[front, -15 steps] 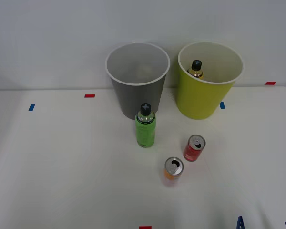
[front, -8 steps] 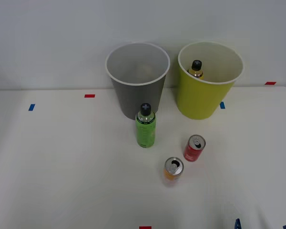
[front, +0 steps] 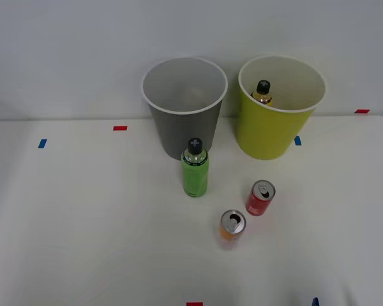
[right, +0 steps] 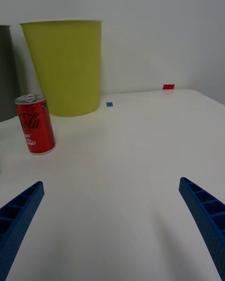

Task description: Put cans in the gray bin, plastic bottles in the light green bin

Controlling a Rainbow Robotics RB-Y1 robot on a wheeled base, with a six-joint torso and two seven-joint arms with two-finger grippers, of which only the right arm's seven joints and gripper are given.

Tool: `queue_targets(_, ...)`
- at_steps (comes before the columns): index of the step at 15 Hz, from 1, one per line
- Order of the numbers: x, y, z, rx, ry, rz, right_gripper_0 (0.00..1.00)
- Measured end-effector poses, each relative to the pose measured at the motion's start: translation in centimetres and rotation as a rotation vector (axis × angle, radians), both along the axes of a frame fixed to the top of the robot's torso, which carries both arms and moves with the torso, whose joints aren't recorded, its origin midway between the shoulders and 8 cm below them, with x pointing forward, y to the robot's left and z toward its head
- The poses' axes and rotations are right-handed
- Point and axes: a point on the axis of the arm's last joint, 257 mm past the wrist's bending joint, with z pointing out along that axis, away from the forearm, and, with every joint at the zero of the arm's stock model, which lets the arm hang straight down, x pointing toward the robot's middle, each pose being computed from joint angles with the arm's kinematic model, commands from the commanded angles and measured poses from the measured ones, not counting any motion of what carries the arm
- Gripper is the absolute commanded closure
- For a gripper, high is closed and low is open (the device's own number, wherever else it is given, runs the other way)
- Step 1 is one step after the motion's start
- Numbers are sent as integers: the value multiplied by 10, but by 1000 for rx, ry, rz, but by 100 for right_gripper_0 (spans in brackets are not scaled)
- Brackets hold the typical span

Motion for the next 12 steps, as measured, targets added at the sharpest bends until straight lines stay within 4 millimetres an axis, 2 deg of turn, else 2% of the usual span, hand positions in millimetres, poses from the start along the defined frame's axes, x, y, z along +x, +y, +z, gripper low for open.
queue_targets(12,0,0,0,0,0,0,0)
